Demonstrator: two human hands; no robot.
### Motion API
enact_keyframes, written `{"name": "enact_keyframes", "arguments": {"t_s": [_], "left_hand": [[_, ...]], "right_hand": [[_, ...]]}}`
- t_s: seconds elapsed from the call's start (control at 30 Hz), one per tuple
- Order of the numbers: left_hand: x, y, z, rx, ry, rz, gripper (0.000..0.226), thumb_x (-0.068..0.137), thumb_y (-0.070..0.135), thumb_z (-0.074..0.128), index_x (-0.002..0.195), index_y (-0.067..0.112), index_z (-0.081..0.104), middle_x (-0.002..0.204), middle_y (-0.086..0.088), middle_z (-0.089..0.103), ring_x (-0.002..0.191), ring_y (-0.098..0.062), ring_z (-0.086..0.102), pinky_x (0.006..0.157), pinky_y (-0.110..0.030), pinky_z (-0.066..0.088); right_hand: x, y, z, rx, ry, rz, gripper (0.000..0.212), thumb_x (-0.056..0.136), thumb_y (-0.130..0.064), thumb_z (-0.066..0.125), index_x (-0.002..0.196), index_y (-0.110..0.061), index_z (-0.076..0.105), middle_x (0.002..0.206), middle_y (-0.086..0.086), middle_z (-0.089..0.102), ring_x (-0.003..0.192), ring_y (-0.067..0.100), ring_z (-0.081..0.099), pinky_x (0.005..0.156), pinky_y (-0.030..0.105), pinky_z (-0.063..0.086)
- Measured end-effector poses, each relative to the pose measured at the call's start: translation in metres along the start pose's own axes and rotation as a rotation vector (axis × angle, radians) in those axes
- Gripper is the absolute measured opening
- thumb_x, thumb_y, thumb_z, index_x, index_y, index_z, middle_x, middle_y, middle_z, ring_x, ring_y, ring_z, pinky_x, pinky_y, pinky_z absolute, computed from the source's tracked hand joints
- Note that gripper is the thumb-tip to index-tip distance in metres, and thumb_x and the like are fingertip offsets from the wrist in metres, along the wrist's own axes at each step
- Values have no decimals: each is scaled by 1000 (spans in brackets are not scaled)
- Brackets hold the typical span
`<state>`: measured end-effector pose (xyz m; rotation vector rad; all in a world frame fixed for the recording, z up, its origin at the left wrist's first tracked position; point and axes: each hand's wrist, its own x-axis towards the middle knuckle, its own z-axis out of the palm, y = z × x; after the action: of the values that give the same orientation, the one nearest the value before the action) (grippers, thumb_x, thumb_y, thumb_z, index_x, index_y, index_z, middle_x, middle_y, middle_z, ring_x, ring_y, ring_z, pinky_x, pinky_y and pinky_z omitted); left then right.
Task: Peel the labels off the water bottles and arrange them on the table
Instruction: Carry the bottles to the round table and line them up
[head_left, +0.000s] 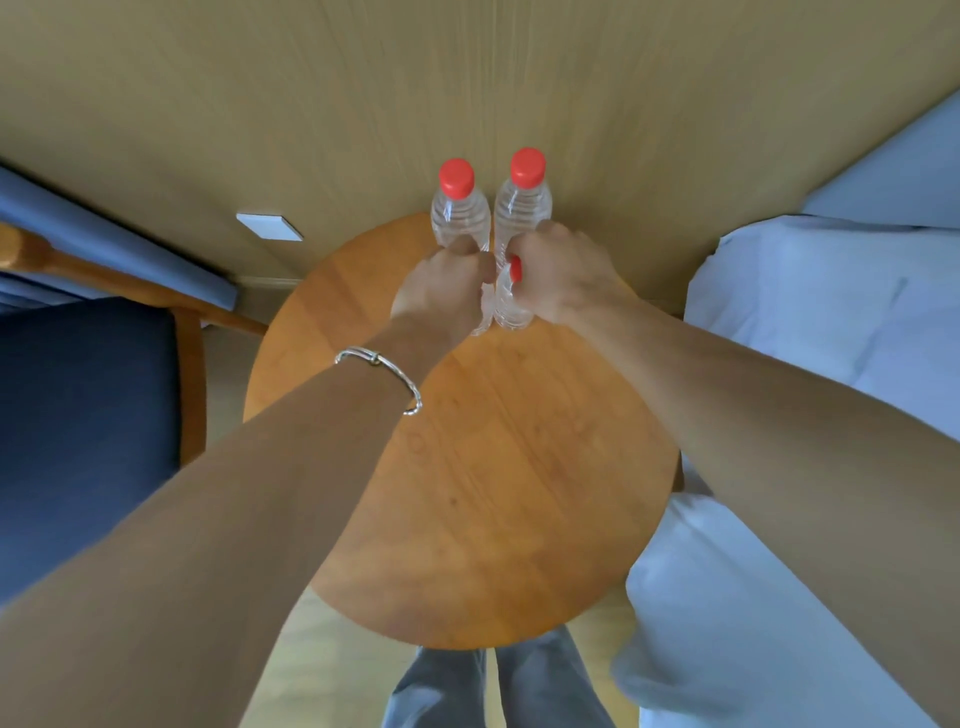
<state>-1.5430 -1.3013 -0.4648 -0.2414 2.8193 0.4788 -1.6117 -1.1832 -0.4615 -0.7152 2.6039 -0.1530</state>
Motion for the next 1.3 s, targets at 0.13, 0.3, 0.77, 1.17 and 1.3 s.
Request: {"name": "enact_keyframes", "arguments": {"t_s": [0.13,0.3,0.77,1.17,1.3], "left_hand": [[0,4,6,14,2,-16,36,91,-5,52,124,7,62,131,-10,51,113,-36,54,85,-38,44],[-9,15,-10,79,-37,-75,41,94,5,52,134,17,55,149,-6,37,122,-37,51,92,-44,45],[-109,28,-116,6,202,-5,46,94,18,52,139,25,48,145,1,41,120,-31,53,81,-39,42],[-308,-9,-193,18,469,-178,51,92,20,53,142,28,45,142,0,46,123,-28,51,87,-39,45],[-405,-15,-186,34,546,-330,51,93,18,53,143,26,44,141,-1,46,124,-27,50,88,-39,45]], "right_hand": [[3,1,-1,58,6,-8,23,92,-10,56,112,-16,65,114,6,60,101,30,61,71,34,43],[-9,-3,-4,76,-27,-17,33,92,-15,58,124,-14,50,129,9,47,109,31,56,73,35,38],[-104,-78,-82,57,167,-45,47,92,-25,56,136,-14,42,137,11,40,125,35,48,88,43,45],[-240,-223,-129,-52,323,-370,45,94,-26,54,135,-13,42,132,13,45,124,35,49,88,42,43],[-309,-267,-112,-35,286,-555,50,95,-30,54,140,-15,39,134,12,44,124,35,50,92,43,45]]}}
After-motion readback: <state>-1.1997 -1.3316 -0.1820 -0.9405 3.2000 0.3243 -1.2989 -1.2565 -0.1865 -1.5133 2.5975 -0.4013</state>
